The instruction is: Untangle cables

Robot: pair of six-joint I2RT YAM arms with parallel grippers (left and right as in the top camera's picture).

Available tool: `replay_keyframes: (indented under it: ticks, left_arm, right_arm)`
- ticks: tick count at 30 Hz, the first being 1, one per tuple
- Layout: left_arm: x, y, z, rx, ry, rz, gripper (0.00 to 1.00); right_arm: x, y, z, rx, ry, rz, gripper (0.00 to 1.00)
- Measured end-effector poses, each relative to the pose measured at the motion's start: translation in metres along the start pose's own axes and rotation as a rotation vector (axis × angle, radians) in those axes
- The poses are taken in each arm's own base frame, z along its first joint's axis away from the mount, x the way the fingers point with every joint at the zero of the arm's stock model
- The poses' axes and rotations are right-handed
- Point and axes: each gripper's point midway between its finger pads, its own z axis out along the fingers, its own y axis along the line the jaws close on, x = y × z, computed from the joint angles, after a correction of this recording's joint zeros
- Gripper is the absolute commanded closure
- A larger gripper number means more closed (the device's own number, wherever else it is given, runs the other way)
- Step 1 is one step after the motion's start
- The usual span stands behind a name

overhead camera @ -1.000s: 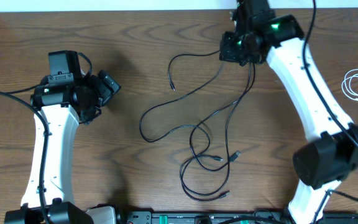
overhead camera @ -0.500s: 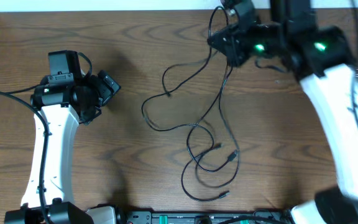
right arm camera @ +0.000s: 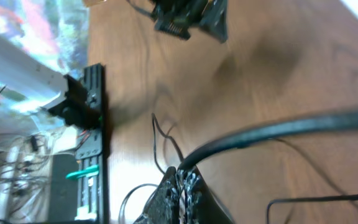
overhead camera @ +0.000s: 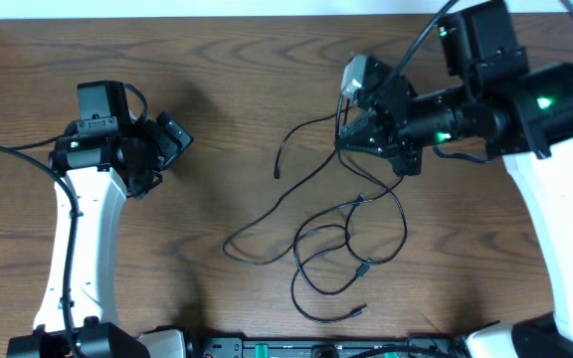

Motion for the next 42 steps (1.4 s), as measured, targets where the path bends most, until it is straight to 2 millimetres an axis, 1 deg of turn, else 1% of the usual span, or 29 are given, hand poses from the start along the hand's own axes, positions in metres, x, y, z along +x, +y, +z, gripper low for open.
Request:
replay_keyframes:
  ticks: [3,6,12,15,18,20,21,22,23,24,25,30,33,37,40,42]
  left_arm:
    - [0.0,0.0,0.0,0.0,0.0,0.0,0.02]
    - [0.0,0.0,0.0,0.0,0.0,0.0,0.02]
    - [0.0,0.0,0.0,0.0,0.0,0.0,0.02]
    - [0.0,0.0,0.0,0.0,0.0,0.0,0.02]
    - [0.0,0.0,0.0,0.0,0.0,0.0,0.02]
    - [0.0,0.0,0.0,0.0,0.0,0.0,0.02]
    - [0.0,0.0,0.0,0.0,0.0,0.0,0.02]
    - [0.0,0.0,0.0,0.0,0.0,0.0,0.02]
    - [0.0,0.0,0.0,0.0,0.0,0.0,0.02]
    - [0.0,0.0,0.0,0.0,0.0,0.0,0.02]
    - [0.0,0.0,0.0,0.0,0.0,0.0,0.02]
    - [0.0,0.0,0.0,0.0,0.0,0.0,0.02]
    - [0.0,0.0,0.0,0.0,0.0,0.0,0.02]
    - [0.0,0.0,0.0,0.0,0.0,0.0,0.02]
    - [0.0,0.0,0.0,0.0,0.0,0.0,0.02]
    - [0.0,0.0,0.0,0.0,0.0,0.0,0.02]
  right_arm:
    - [0.012,0.001,0.013,-0.048,0.043,0.025,0.99]
    - [0.028,0.004,0.031,-0.106,0.09,0.058,0.99]
    - [0.07,0.013,0.084,-0.229,0.191,0.108,0.99]
    - [0.086,0.017,0.105,-0.263,0.213,0.099,0.99]
    - [0.097,0.022,0.126,-0.284,0.216,0.076,0.99]
    - [0.103,0.024,0.137,-0.291,0.217,0.072,0.92]
    - [0.105,0.024,0.141,-0.293,0.218,0.073,0.86]
    - [0.108,0.025,0.145,-0.296,0.218,0.073,0.8]
    - [0.109,0.025,0.147,-0.295,0.219,0.081,0.67]
    - [0.11,0.024,0.149,-0.293,0.217,0.086,0.5]
    - [0.111,0.024,0.151,-0.291,0.216,0.092,0.01]
    - [0.107,0.02,0.155,-0.277,0.196,0.08,0.01]
    - [0.106,0.014,0.157,-0.247,0.194,0.084,0.01]
    - [0.103,-0.01,0.161,-0.128,0.204,0.145,0.01]
    - [0.105,-0.035,0.162,0.014,0.224,0.25,0.01]
    - [0.11,-0.052,0.16,0.121,0.242,0.333,0.01]
